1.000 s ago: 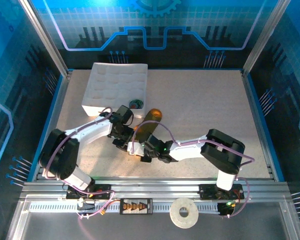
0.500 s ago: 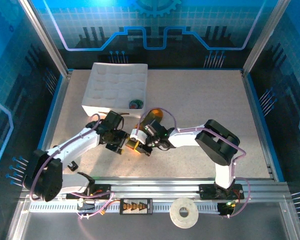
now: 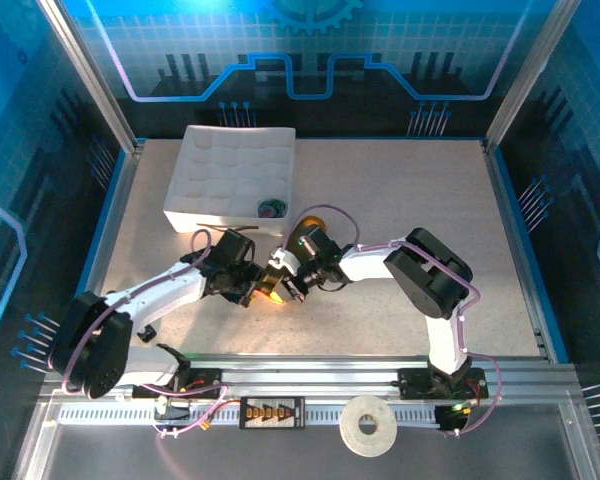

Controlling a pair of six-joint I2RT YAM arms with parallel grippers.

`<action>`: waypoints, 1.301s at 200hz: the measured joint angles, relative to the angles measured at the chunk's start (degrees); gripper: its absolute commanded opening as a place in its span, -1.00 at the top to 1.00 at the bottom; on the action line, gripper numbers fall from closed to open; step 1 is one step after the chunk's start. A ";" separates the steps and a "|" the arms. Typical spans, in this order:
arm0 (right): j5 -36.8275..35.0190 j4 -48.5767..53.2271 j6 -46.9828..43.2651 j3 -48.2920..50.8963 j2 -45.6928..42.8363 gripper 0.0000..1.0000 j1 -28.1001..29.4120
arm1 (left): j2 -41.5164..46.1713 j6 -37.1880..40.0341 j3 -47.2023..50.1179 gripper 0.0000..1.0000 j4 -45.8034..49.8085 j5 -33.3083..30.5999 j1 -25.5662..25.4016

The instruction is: Roll the socks

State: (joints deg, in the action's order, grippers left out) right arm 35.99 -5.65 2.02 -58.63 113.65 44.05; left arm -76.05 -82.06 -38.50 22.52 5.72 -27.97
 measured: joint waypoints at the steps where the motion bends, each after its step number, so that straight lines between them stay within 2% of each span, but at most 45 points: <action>1: 0.07 0.04 0.02 -0.02 0.02 1.00 -0.02 | 0.00 0.02 0.00 -0.04 0.00 -0.07 -0.02; 29: 1.29 1.40 2.05 -1.09 0.81 1.00 -0.76 | 0.02 0.90 -0.02 -0.01 -0.83 -1.53 -1.38; 82: 3.69 3.98 4.68 -2.97 2.23 1.00 -2.05 | 3.65 2.54 1.81 0.24 -1.05 -2.99 -2.12; 121: 5.68 5.14 6.19 -4.00 3.28 1.00 -2.86 | 3.69 2.73 3.45 0.20 -2.29 -3.19 -2.21; 158: 6.73 5.77 7.04 -4.48 3.80 1.00 -3.26 | -0.70 2.78 3.41 0.13 -5.18 -3.19 -2.21; 193: 6.47 5.79 7.48 -4.42 3.63 1.00 -3.26 | -5.70 2.99 1.05 0.24 -5.49 -3.41 -2.21; 206: 5.97 5.62 7.41 -4.04 3.15 1.00 -3.23 | -7.15 2.89 0.17 0.37 -5.46 -3.41 -2.21; 235: 1.77 3.23 5.57 -0.46 -0.42 0.56 -2.58 | -10.56 2.73 -3.54 0.63 -2.95 -3.17 -2.25; 260: -7.37 -1.70 2.10 7.34 -7.80 0.22 -0.24 | -13.20 2.64 -7.04 0.72 0.61 -2.54 -2.21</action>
State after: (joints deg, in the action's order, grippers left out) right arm 28.62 -7.35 4.12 -51.29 105.84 43.81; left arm -89.25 -79.42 -45.54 23.14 3.18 -30.17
